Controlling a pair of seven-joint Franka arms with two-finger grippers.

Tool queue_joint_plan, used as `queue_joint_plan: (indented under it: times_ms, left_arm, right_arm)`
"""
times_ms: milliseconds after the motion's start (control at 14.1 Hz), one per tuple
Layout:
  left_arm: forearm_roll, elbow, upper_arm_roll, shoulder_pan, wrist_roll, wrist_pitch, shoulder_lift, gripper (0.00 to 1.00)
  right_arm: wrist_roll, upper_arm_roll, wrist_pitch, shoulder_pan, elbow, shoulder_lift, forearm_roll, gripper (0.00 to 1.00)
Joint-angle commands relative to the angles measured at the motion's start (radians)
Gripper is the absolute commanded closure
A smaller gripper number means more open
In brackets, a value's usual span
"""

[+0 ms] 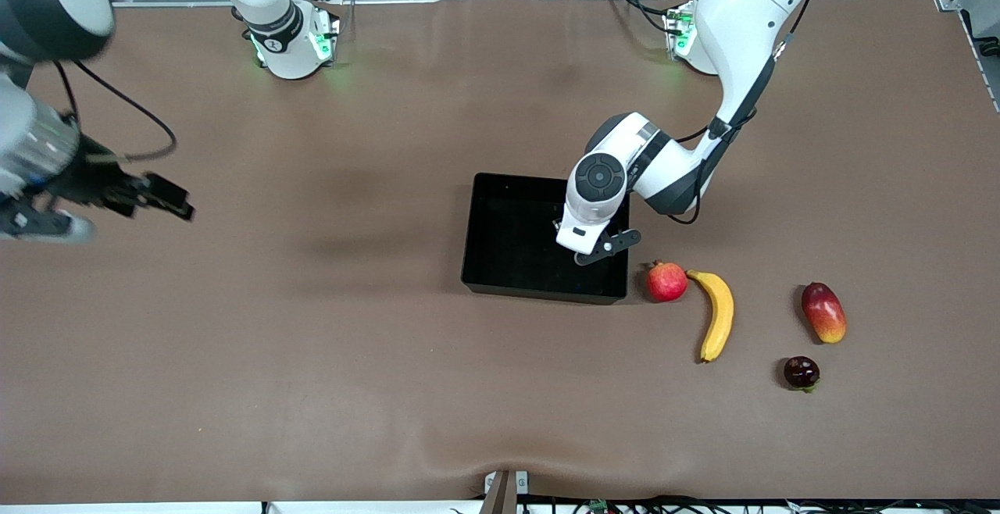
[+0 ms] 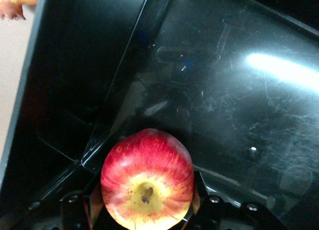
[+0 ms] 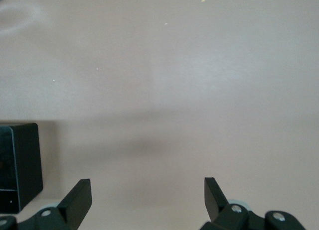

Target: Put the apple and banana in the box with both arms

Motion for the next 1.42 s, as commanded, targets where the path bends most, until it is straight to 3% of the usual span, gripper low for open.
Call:
queue_joint_plan:
  times_ms: [0, 142, 213, 283, 425, 638, 780, 1063, 1346]
  left_arm:
    - [0.025, -0.016, -0.005, 0.003, 0.01, 0.035, 0.007, 1.0]
    - [0.025, -0.014, -0.005, 0.003, 0.01, 0.069, 0.02, 0.99]
    - [0.025, -0.014, -0.005, 0.003, 0.01, 0.07, 0.021, 0.91]
    - [0.025, -0.013, -0.005, 0.005, 0.01, 0.07, 0.021, 0.69]
    - [0.025, -0.014, -0.005, 0.003, 0.01, 0.07, 0.018, 0.0]
    - [0.023, -0.016, -0.008, 0.006, 0.007, 0.058, 0.0, 0.0]
    - [0.023, -0.023, -0.011, 0.008, 0.002, 0.035, -0.034, 0.0]
    - [0.014, -0.02, -0.013, 0.023, -0.001, -0.012, -0.117, 0.0]
    - [0.008, -0.011, -0.014, 0.115, 0.06, -0.081, -0.23, 0.0]
  right_arm:
    - [-0.046, -0.027, -0.04, -0.027, -0.025, -0.073, -0.016, 0.0]
    - [-0.109, -0.095, -0.088, -0.018, -0.006, -0.089, -0.016, 0.0]
    - [-0.146, -0.112, -0.111, -0.019, 0.021, -0.089, -0.015, 0.0]
    - [-0.163, -0.115, -0.143, -0.028, 0.044, -0.089, -0.016, 0.0]
    - [-0.163, -0.115, -0.209, -0.031, 0.087, -0.089, -0.027, 0.0]
    - [-0.167, -0.115, -0.324, -0.037, 0.167, -0.089, -0.033, 0.0]
    - [-0.158, -0.098, -0.352, -0.036, 0.166, -0.089, -0.039, 0.0]
    - [-0.154, -0.083, -0.245, -0.03, 0.114, -0.076, -0.069, 0.0]
    - [-0.154, -0.083, -0.22, -0.028, 0.101, -0.061, -0.069, 0.0]
